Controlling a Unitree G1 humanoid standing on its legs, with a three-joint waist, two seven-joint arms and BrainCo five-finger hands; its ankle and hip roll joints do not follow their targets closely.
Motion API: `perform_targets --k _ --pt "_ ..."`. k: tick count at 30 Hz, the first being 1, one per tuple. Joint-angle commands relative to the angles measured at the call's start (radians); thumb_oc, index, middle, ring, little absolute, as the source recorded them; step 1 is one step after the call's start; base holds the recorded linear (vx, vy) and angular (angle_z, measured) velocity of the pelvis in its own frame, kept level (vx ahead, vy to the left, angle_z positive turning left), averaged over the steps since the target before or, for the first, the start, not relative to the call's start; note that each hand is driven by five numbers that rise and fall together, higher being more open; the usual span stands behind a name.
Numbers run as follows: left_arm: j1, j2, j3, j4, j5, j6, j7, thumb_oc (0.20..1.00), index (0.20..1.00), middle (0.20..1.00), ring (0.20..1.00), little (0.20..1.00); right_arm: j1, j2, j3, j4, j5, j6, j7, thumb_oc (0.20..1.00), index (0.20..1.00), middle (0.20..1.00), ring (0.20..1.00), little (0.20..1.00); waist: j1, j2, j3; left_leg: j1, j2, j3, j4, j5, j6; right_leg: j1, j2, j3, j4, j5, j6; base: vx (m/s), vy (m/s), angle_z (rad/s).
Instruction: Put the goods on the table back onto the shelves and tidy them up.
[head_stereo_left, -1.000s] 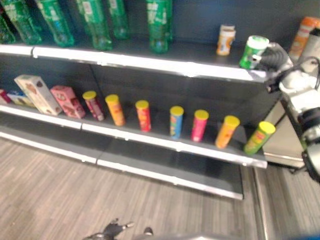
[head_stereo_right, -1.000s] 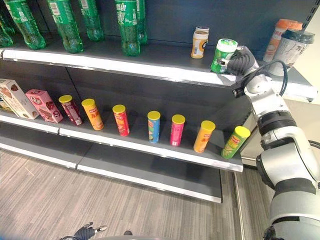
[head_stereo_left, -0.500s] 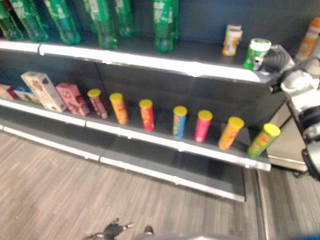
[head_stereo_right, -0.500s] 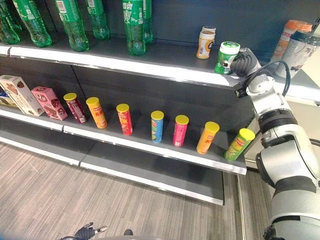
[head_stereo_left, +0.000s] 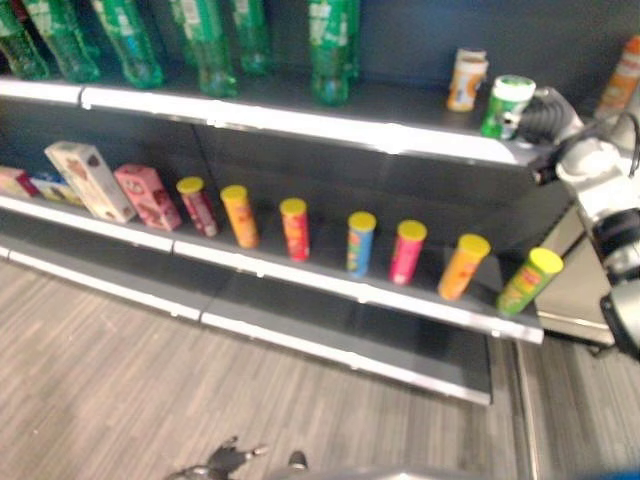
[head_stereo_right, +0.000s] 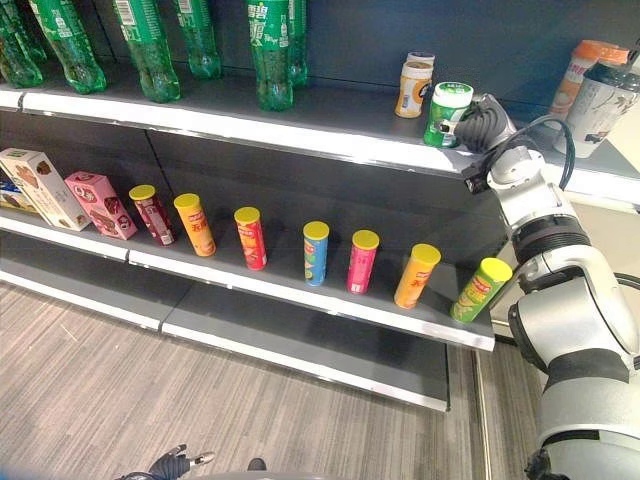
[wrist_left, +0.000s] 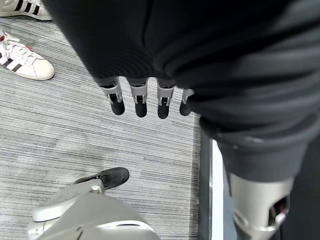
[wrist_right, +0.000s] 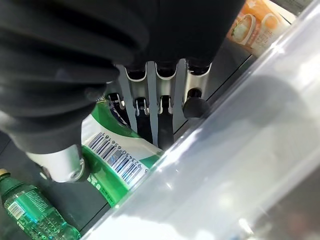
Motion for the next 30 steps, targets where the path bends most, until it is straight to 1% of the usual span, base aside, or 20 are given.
perform_targets --k 1,18,22,25,30 --pt "-0.066 0.055 -0.038 0.025 0.011 -0.018 0.004 1.0 1.0 1.0 1.0 1.0 -0.217 -0.008 0.081 0.084 -0.04 -0.014 -0.014 1.0 1.0 1.0 1.0 1.0 0.035 -0.016 0.017 0.106 0.056 0.104 0.01 -0.083 -0.099 -0.021 -0.018 -0.022 0.058 -0.078 0.033 0.0 0.0 0.0" --pt "-0.09 0.056 -0.035 0.029 0.016 -0.011 0.008 1.0 1.0 1.0 1.0 1.0 -0.216 -0.009 0.07 0.079 -0.031 -0.007 -0.027 1.0 1.0 1.0 1.0 1.0 0.011 -0.027 0.007 0.126 0.062 0.132 0.008 -0.094 -0.096 -0.024 -0.014 0.01 0.041 -0.065 0.036 0.0 0.003 -0.01" --pt "-0.088 0.056 -0.031 0.031 0.018 -0.013 0.011 1.0 1.0 1.0 1.0 1.0 -0.195 -0.011 0.029 0.084 0.028 -0.001 -0.032 1.0 1.0 1.0 1.0 1.0 0.001 -0.029 0.005 0.131 0.064 0.143 0.007 -0.096 -0.096 -0.027 -0.012 0.021 0.036 -0.06 0.036 -0.02 0.016 -0.06" --pt "-0.087 0.052 -0.028 0.037 0.026 -0.006 0.009 1.0 1.0 1.0 1.0 1.0 -0.166 0.009 -0.003 0.076 0.076 0.005 -0.025 1.0 1.0 1.0 1.0 1.0 -0.008 -0.03 0.003 0.136 0.063 0.154 0.007 -0.1 -0.094 -0.029 -0.011 0.033 0.033 -0.056 0.038 -0.01 0.019 -0.07" --pt "-0.095 0.05 -0.026 0.029 0.021 -0.009 0.01 1.0 1.0 1.0 1.0 1.0 -0.156 0.021 -0.008 0.069 0.088 0.008 -0.02 1.0 1.0 1.0 1.0 1.0 -0.015 -0.03 0.002 0.142 0.062 0.164 0.007 -0.104 -0.092 -0.029 -0.01 0.044 0.026 -0.05 0.038 -0.01 0.017 -0.07"
